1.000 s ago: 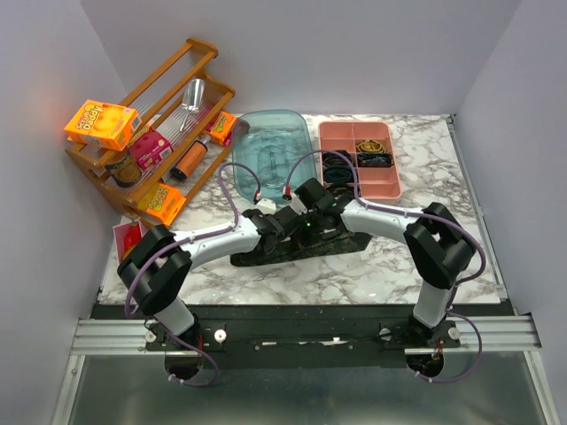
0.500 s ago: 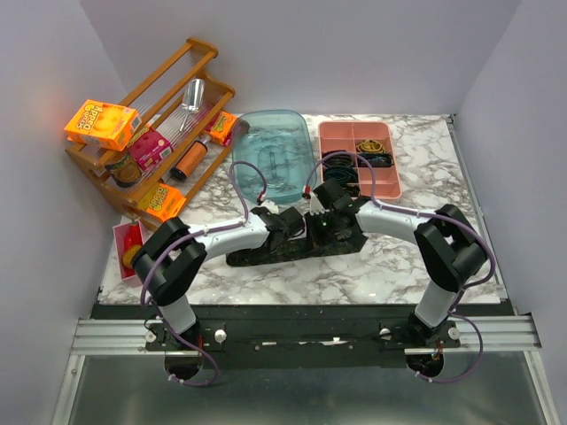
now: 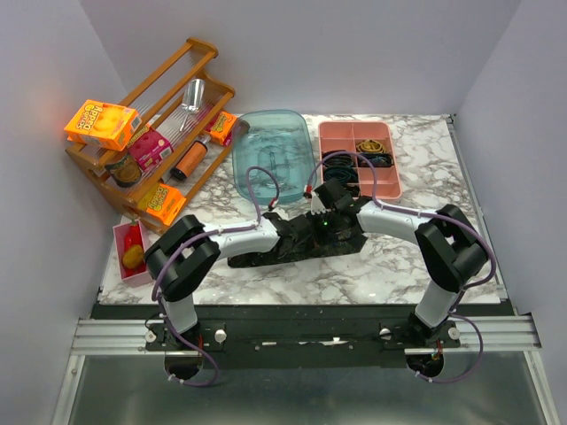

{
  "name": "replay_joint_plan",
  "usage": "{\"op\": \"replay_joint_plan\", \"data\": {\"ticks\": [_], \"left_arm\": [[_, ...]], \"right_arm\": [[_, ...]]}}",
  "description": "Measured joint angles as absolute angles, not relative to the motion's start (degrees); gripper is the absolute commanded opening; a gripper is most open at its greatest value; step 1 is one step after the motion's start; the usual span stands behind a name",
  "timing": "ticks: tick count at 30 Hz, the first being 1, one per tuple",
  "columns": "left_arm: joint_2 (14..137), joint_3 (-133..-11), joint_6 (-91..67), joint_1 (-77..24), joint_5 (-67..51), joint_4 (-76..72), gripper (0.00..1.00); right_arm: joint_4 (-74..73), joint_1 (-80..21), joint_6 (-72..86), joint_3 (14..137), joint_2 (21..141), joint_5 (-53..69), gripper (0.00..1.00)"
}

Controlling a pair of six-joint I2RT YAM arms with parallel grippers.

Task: Roll the ties
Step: Roll the tie at the center of the board.

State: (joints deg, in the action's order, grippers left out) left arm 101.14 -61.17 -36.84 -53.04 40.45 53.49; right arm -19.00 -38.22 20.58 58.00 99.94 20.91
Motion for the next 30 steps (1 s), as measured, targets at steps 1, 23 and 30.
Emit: {"op": "replay_joint_plan", "data": {"ticks": [1, 23, 30], "left_arm": [[101.3, -61.2, -36.8, -53.2, 40.3, 53.4, 0.21], [94.2, -61.2, -38.2, -54.2, 34.4, 47.2, 0.80], [88.5, -60.5, -39.1, -54.0, 33.5, 44.5, 0.87]], "right_arm": [[-19.0, -38.2, 20.6, 58.0, 99.9, 20.9, 0.01], [-18.9, -38.1, 19.7, 57.6, 99.9, 22.3, 0.01], [-18.9, -38.2, 19.4, 57.8, 98.5, 23.7, 0.01]]}}
